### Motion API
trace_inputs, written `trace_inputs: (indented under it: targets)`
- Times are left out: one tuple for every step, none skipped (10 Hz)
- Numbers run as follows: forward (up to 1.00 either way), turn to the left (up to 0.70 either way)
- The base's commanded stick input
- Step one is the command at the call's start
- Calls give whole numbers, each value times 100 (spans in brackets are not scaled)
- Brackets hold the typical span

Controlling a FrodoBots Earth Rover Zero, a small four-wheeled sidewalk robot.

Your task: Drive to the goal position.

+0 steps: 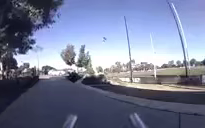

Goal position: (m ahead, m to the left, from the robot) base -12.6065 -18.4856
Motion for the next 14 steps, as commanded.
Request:
trace_inputs:
  targets:
    - [0,-45]
    - [0,-45]
    - [0,-45]
    - [0,-45]
    - [0,-45]
    - [0,-45]
    - [0,-45]
    - [0,-45]
    - [0,-45]
    - [0,-45]
    - [0,-45]
    - [0,-45]
    - [0,-45]
    - [0,-45]
